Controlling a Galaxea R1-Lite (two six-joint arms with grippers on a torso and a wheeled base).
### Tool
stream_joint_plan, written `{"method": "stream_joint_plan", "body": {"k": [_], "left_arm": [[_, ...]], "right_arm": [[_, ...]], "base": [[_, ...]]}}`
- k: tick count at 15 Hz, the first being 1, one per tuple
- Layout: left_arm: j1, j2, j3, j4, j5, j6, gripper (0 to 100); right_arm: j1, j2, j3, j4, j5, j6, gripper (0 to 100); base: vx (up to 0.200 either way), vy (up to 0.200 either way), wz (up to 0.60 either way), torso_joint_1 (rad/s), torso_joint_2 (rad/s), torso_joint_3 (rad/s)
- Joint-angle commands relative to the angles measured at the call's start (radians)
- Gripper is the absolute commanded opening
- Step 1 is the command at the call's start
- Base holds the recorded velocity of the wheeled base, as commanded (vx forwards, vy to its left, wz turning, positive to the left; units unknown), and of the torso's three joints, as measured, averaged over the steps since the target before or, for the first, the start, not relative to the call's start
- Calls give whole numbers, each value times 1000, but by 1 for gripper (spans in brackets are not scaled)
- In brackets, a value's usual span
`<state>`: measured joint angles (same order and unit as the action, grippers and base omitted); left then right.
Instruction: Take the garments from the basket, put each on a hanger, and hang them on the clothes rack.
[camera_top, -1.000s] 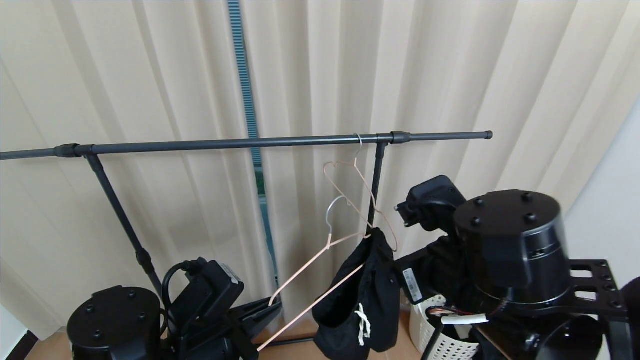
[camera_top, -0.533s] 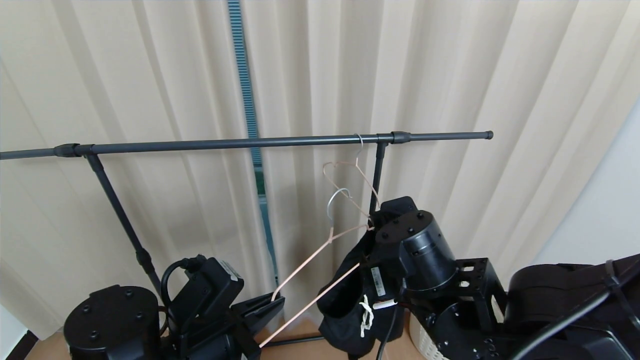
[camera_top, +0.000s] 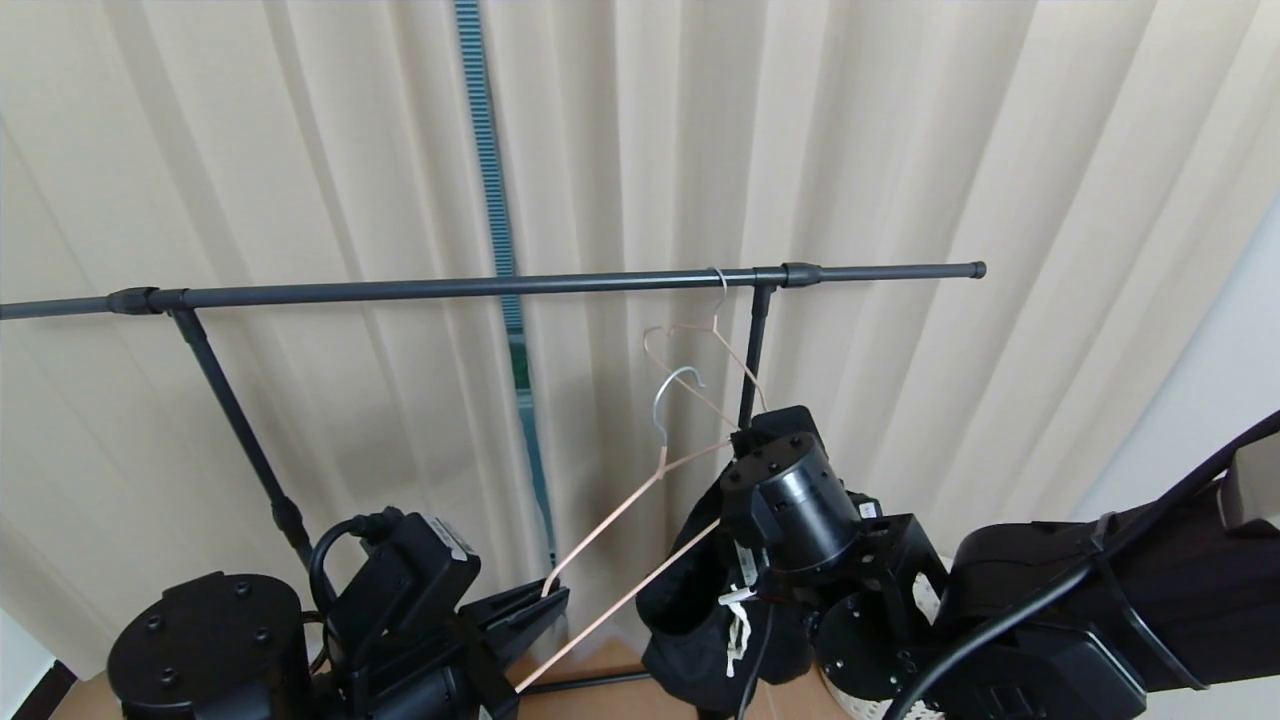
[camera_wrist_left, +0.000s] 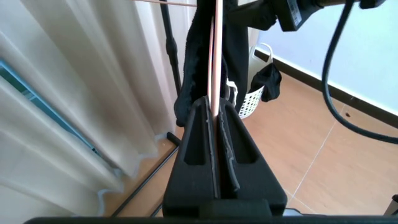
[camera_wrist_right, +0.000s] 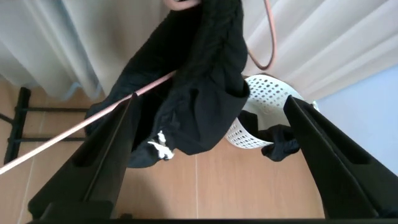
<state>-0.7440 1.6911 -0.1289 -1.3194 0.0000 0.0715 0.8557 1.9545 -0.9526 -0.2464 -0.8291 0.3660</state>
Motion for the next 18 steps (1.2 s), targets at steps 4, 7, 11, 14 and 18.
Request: {"method": "stream_joint_plan", "body": {"k": [4, 7, 11, 14, 18], "left_arm": [[0, -2, 2, -1, 0, 2, 0], [0, -1, 5, -8, 0, 4, 0], [0, -1, 5, -8, 0, 4, 0], [0, -2, 5, -9, 0, 4, 0], [0, -2, 6, -15, 0, 4, 0]], "right_arm": [[-17, 41, -34, -2, -10, 21, 100], [-27, 57, -52, -2, -10, 37, 100], [-47, 84, -75, -7, -10, 54, 100], [-76, 112, -103, -8, -10, 74, 100], [-90, 124, -120, -14, -10, 91, 100]], "base": [[0, 0, 0, 0, 0, 0], [0, 0, 0, 0, 0, 0], [0, 0, 0, 0, 0, 0], [0, 0, 0, 0, 0, 0], [0, 0, 0, 0, 0, 0]]}}
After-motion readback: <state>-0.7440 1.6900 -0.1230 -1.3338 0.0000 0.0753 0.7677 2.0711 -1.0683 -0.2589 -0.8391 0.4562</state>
